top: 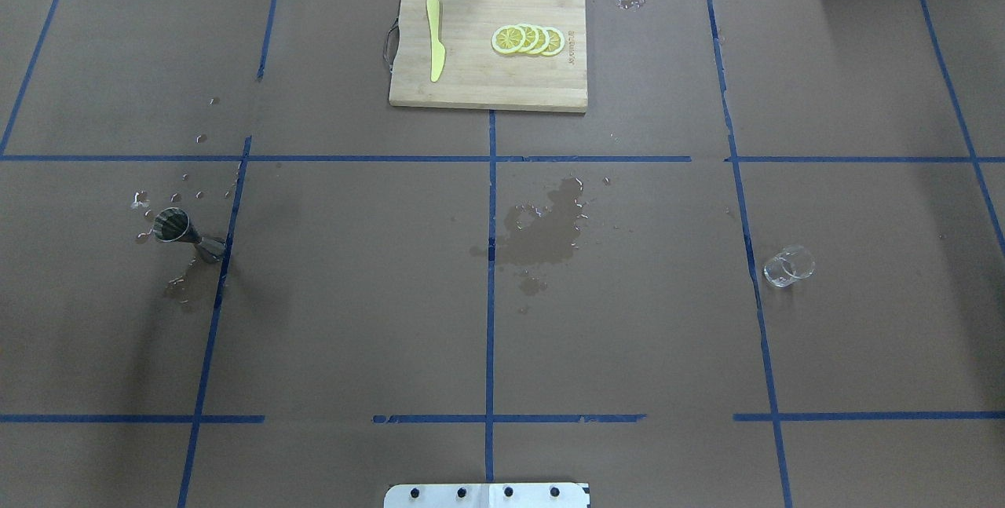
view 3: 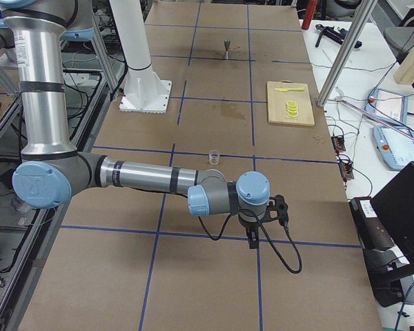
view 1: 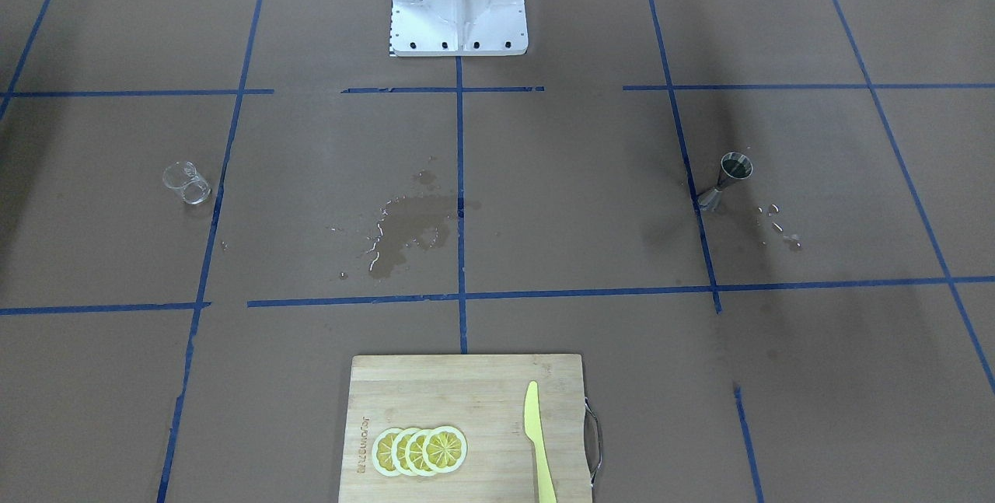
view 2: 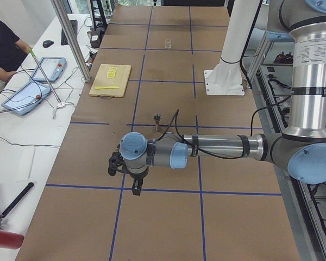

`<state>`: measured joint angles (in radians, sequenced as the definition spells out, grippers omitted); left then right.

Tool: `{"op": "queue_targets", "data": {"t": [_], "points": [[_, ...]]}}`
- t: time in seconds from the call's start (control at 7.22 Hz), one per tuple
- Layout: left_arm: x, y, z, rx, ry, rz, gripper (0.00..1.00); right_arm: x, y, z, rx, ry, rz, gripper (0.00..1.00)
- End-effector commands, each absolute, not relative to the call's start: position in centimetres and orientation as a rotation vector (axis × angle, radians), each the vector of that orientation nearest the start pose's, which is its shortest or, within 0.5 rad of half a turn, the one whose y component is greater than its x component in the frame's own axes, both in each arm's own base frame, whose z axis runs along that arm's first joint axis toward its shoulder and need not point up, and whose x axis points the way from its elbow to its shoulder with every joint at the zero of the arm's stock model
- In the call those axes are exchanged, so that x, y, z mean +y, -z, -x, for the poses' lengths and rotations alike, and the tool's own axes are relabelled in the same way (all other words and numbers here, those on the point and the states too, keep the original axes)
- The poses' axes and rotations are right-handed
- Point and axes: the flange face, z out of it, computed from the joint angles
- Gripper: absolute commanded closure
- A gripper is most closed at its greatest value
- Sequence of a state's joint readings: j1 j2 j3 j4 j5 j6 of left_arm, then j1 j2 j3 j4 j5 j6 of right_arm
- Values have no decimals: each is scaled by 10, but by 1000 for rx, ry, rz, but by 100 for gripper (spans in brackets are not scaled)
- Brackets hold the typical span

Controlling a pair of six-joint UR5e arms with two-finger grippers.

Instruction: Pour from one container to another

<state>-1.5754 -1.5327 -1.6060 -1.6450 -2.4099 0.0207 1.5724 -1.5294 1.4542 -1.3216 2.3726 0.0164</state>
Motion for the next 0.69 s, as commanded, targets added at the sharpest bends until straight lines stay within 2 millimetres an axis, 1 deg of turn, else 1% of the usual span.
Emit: {"op": "queue_targets", "data": {"t": [0.0,0.42,0.55], "points": [[-480,-648,61,840,-38,-74,0,-519,-668,-62,-811,-36,-119,0],[-478,-649,61,841,-37,-71,0,-517,-670,-62,-814,-64,-101,0],[-478,-648,61,843,-39,-73,0,-515,-673,-62,-812,-66,-94,0]]}}
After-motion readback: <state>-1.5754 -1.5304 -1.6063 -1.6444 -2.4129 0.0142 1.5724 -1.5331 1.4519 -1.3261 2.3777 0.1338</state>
